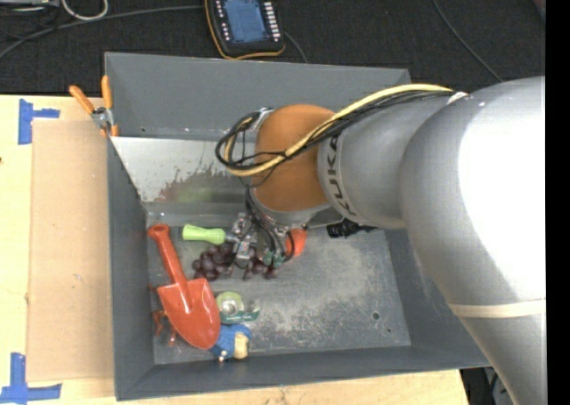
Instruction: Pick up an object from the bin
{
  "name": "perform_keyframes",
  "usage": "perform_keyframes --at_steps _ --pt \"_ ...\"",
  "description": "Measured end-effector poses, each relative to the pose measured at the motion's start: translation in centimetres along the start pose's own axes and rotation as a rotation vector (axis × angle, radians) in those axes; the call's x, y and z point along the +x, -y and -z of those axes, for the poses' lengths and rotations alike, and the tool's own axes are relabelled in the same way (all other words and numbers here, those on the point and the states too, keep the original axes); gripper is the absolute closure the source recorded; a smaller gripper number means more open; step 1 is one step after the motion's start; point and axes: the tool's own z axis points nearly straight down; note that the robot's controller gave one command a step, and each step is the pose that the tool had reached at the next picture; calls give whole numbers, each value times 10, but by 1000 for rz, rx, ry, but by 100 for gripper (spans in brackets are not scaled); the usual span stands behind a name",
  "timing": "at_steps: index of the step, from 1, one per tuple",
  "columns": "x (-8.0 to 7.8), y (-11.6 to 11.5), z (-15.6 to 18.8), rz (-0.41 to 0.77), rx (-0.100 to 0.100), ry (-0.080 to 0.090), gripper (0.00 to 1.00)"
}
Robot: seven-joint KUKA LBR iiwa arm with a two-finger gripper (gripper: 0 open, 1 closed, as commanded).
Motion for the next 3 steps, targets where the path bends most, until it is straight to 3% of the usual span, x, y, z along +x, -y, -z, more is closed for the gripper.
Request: perform_keyframes --at_steps 3 --pt "3 1 49 -1 4 -11 100"
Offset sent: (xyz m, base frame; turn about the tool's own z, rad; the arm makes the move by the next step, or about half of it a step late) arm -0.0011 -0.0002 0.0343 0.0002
